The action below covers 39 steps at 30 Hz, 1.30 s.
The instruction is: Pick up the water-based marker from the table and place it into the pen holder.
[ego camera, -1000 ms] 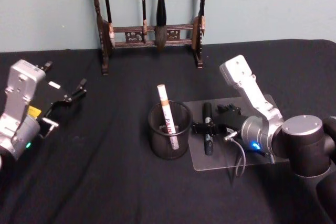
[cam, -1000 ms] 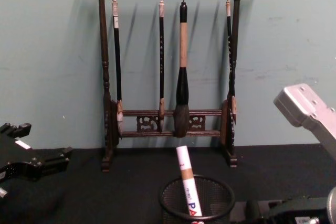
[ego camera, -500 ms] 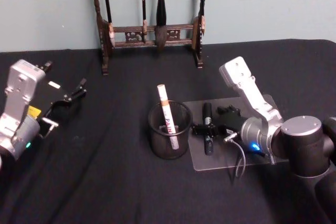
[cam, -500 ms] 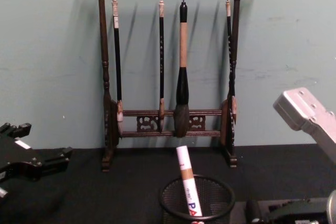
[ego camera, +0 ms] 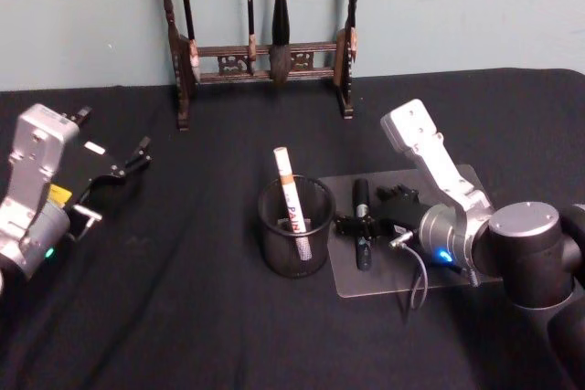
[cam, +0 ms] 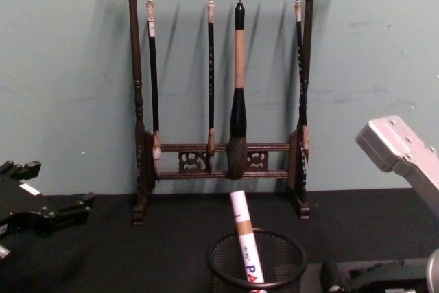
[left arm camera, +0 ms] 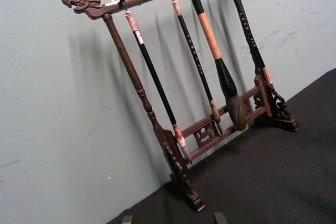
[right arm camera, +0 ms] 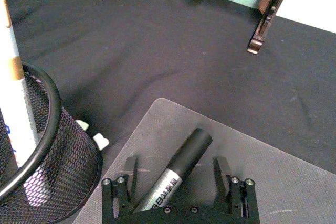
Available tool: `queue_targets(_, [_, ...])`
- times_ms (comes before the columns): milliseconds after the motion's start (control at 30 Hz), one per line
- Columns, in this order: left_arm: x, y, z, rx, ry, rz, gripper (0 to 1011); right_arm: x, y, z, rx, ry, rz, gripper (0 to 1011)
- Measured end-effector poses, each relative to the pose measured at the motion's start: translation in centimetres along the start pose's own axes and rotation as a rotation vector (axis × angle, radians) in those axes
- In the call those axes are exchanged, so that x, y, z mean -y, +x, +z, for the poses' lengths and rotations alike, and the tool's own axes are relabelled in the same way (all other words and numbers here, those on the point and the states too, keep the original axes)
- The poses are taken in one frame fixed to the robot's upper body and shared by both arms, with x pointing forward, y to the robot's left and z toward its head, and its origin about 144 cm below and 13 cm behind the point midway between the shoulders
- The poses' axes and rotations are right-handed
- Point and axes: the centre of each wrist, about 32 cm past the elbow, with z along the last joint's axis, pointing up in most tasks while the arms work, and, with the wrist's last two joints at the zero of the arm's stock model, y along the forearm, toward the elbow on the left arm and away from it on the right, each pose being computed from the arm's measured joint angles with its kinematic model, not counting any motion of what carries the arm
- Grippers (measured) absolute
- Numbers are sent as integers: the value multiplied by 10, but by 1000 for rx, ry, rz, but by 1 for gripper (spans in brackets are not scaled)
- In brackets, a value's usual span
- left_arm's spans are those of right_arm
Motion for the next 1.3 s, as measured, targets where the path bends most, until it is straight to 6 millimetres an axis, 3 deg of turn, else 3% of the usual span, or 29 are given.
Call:
queue_targets(267, [0,0,0,0,0,0,1001,0,0,0,-1,1,0,786])
queue_targets(833, [0,0,0,0,0,0,1001,0,0,0,-3,2,0,252])
queue_targets(1300, [0,0,0,0,0,0,1001,1,0,0,-1,7,3,238])
